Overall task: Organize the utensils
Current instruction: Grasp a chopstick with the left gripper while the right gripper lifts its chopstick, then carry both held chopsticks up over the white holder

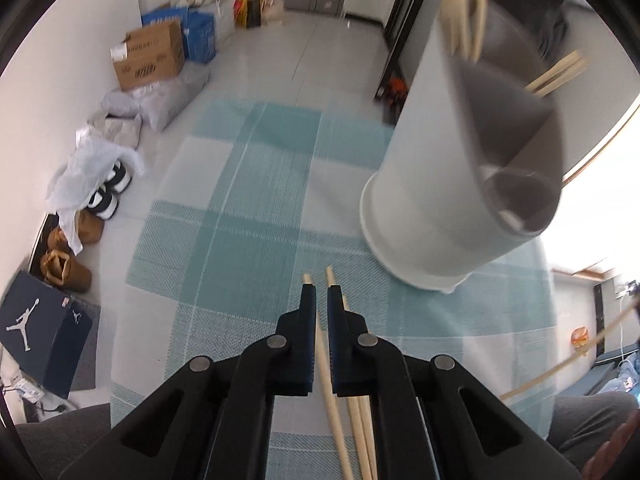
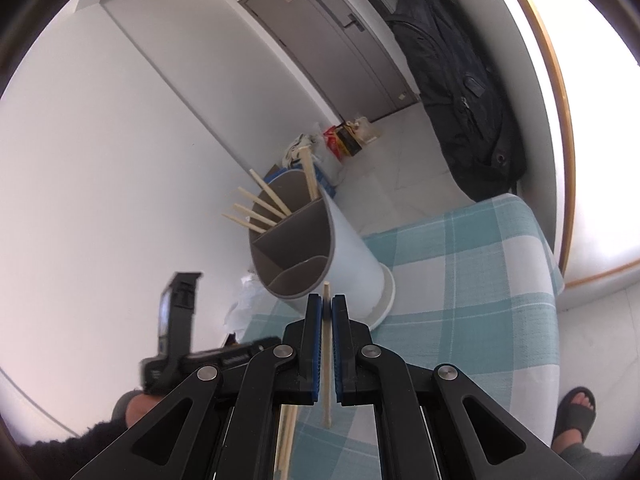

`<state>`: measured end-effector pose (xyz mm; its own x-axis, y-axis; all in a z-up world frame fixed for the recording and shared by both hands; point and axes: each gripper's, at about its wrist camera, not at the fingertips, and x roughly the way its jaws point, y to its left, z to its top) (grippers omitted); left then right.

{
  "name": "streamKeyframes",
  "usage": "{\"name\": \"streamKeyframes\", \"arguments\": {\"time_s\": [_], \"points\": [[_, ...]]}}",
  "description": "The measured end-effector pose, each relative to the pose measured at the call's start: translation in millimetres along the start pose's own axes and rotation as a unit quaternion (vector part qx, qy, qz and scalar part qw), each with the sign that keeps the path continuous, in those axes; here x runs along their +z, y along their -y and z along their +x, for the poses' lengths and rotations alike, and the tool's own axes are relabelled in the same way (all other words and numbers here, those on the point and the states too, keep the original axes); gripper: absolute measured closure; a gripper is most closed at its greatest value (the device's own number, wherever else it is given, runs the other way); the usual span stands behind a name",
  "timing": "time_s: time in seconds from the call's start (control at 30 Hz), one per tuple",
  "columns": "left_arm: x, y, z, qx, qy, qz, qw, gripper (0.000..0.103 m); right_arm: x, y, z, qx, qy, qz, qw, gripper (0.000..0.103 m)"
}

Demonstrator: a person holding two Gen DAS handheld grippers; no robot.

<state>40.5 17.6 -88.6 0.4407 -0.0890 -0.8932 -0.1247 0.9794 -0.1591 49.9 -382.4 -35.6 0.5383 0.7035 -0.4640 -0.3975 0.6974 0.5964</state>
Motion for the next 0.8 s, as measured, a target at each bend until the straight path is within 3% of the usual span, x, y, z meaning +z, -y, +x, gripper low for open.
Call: {"name": "streamKeyframes", "arguments": {"time_s": [0.1, 0.17, 0.3, 0.43, 0.57, 0.67, 0.8], "points": [[-1.0, -1.5, 6.9, -0.012, -0.022, -0.009, 0.9997, 0.101, -3.2, -6.0, 0.9, -0.006, 0.003, -0.013, 1.0, 0.099], [-0.1, -9.1, 14.5, 0.004, -0.028, -0.015, 0.9995, 0.101, -5.9, -7.5, 2.0, -0.006, 0.003, -0.012, 1.0, 0.099], [-2.2, -13.0, 25.1, 0.002, -0.05, -0.01, 0.9987, 0.101, -8.7, -8.8, 1.9, -0.007, 0.003, -0.009, 1.0, 0.099], [-4.1, -0.9, 28.3, 0.028, -0.049, 0.035, 0.9978, 0.082, -7.1, -10.6, 0.8, -0.01, 0.007, -0.018, 1.0, 0.099], [-7.8, -4.6, 38.8, 0.053, -0.073, 0.035, 0.9953, 0.082, -5.1, -6.6, -0.2, -0.012, 0.009, -0.015, 1.0, 0.099], [-7.2, -6.1, 40.1, 0.071, -0.07, 0.041, 0.9941, 0.081, -4.3, -4.6, -2.0, -0.012, 0.01, -0.011, 1.0, 0.099], [-3.7, -4.8, 42.1, 0.073, -0.078, 0.053, 0.9929, 0.081, -3.2, -4.9, -2.9, -0.009, 0.009, -0.009, 1.0, 0.099]]}}
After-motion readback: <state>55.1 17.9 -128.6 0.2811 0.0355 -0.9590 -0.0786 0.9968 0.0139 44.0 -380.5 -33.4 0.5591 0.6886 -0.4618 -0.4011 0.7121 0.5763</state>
